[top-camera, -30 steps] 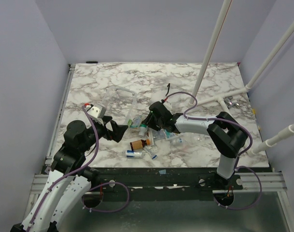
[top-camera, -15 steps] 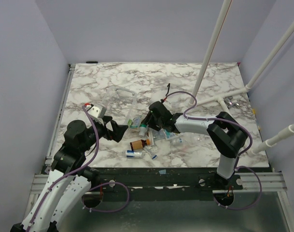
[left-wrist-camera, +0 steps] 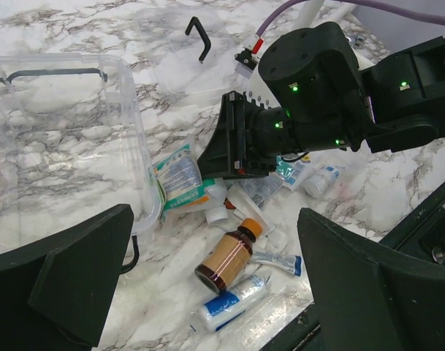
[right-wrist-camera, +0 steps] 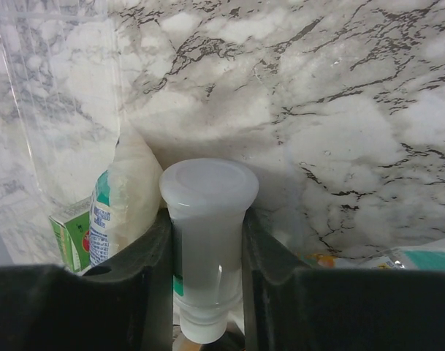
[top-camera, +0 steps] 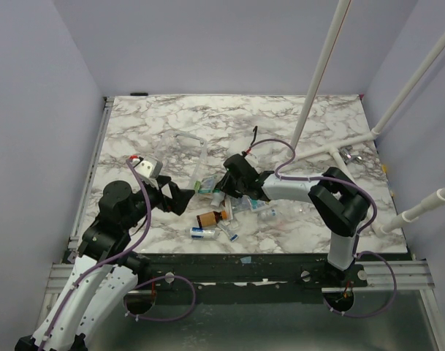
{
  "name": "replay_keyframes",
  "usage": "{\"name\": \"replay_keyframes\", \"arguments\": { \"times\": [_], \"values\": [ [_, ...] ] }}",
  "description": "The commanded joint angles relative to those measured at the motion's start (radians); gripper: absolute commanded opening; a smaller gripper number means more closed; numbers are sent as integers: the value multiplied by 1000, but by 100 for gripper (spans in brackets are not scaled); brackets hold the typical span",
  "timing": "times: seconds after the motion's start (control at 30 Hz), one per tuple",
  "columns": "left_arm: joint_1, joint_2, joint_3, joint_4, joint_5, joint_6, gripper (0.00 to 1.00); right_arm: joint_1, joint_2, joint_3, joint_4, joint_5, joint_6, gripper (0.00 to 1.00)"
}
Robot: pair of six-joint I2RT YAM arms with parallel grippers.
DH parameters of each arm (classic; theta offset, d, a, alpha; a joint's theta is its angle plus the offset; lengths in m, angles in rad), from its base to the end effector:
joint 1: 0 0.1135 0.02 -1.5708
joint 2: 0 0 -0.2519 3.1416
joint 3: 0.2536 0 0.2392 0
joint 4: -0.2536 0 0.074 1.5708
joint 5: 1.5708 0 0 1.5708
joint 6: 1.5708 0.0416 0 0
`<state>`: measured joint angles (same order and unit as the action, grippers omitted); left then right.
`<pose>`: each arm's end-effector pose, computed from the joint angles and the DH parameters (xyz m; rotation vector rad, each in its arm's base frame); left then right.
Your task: Organize the medicine kit
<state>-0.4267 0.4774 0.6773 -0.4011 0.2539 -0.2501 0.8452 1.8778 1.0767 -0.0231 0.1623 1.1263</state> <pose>0.1079 -0.0605 0.3112 0.3478 1.7878 -0.7092 0.2562 0.2787 0.1447 0.4307 2.4732 0.7066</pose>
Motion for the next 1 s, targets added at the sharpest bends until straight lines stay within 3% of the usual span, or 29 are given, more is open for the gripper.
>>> {"name": "replay_keyframes", "arguments": {
  "times": [0.0,0.1,0.47,0.8,0.97],
  "values": [
    [-7,-1,4,-12,-16,15,98,6,7,8,-31,12,-16,20],
    [-7,-2,4,-13,-19,14,98,6,-16,8,-31,16,-25,13],
    [-9,-8,7,-23,-39,14,98,7,-149,35,-50,63,-114,11],
    [-9,-42,9,-38,-131,15,98,6,-159,213,-176,103,-363,11],
    [-9,-70,13,-51,-225,11,98,9,-135,311,-174,31,-546,12]
  ]
}}
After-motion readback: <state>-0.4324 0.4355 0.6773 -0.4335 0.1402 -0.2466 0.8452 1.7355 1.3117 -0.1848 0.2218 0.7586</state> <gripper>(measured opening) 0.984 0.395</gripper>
